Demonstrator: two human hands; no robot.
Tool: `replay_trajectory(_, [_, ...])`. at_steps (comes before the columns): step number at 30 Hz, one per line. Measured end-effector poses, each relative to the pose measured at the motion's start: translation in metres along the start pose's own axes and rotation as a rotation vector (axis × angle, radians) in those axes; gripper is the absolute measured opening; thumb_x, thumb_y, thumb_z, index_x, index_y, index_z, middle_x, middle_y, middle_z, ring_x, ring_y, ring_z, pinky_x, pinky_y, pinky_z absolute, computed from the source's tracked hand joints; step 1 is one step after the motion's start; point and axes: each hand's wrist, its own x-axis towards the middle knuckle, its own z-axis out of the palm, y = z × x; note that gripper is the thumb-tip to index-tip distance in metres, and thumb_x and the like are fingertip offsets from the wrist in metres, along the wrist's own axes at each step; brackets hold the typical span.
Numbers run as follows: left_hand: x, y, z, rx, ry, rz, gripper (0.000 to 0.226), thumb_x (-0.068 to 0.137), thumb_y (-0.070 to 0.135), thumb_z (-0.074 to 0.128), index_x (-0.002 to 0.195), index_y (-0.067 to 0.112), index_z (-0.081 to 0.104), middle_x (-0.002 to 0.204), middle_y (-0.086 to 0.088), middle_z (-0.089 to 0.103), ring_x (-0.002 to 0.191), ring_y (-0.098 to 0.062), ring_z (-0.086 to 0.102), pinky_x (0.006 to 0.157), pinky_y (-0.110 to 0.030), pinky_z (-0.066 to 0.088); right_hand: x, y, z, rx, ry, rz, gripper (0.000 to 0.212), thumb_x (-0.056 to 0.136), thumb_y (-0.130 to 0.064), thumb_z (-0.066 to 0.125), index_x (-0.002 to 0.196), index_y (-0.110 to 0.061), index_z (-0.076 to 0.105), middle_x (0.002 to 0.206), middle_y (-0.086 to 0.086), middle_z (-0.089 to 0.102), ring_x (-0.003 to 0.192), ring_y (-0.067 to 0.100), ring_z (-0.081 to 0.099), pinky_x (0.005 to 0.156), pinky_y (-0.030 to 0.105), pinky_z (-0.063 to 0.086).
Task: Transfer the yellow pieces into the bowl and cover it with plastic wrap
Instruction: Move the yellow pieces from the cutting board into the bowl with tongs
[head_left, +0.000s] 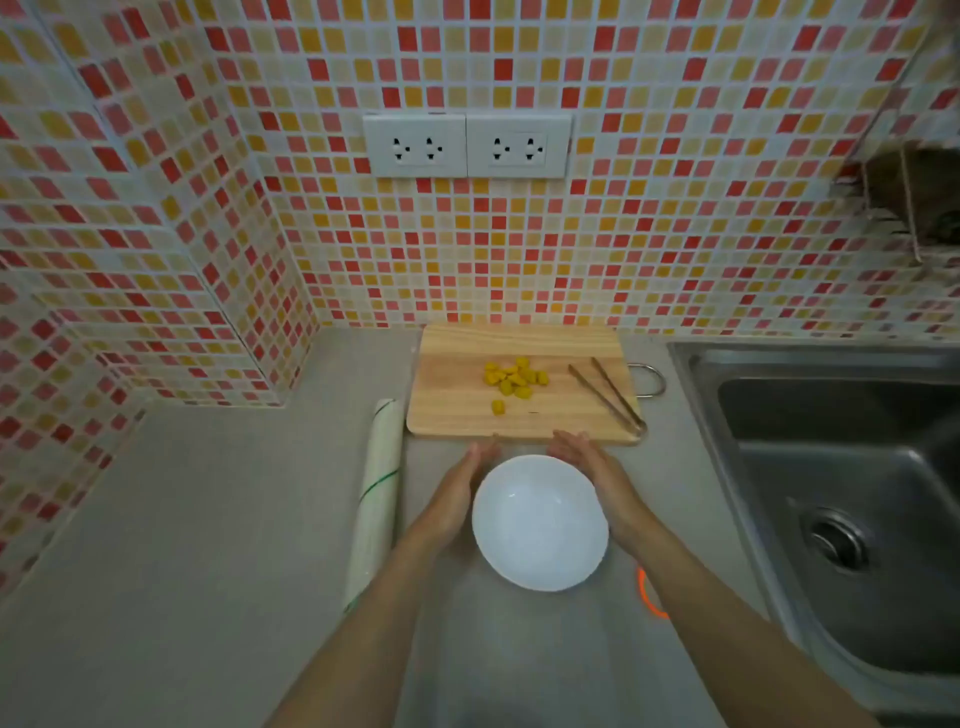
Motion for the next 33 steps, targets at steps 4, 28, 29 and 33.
replay_trajectory(4, [0.0,-0.006,0.013,-0.252,0.01,-0.097,0.052,0.099,0.042,0.018,0.136,0.018,0.045,0.14,-0.007,0.05,0.128,-0.025,0.048,0.105,-0.04,0.039,-0.002,0.013,0.005,0.171,-0.033,0.106,0.044,0.087,-0.063,0.034,0.107,-0.038,0.064,0.121,-0.004,0.064,0.114,0.02,0.059,0.103,0.046,0.041])
replay_trajectory(28, [0.033,-0.02,-0.002,-0.258,0.108,-0.04,0.028,0.093,0.025,0.048,0.108,0.012,0.069,0.106,-0.004,0.072,0.099,-0.022,0.067,0.084,-0.032,0.054,0.089,-0.02,-0.051,-1.129,0.55,-0.08,0.048,0.083,-0.035,0.061,0.121,-0.008,0.052,0.118,0.021,0.048,0.108,0.039,0.045,0.092,0.047,0.039])
replay_trajectory(29, [0.033,-0.021,-0.002,-0.256,0.074,-0.043,0.027,0.093,0.02,0.05,0.112,0.012,0.067,0.104,0.0,0.072,0.096,-0.017,0.067,0.081,-0.027,0.055,0.091,-0.02,-0.052,-1.147,0.526,-0.087,0.044,0.084,-0.032,0.06,0.12,-0.009,0.054,0.115,0.021,0.05,0.107,0.038,0.046,0.091,0.047,0.04])
replay_trajectory(33, [0.033,-0.021,-0.002,-0.247,0.013,-0.055,0.039,0.086,0.023,0.055,0.121,0.009,0.061,0.114,-0.005,0.068,0.106,-0.021,0.064,0.094,-0.035,0.049,0.094,-0.024,-0.051,-1.072,0.512,-0.181,0.035,0.084,-0.012,0.057,0.119,-0.012,0.06,0.107,0.021,0.054,0.101,0.039,0.051,0.088,0.045,0.04])
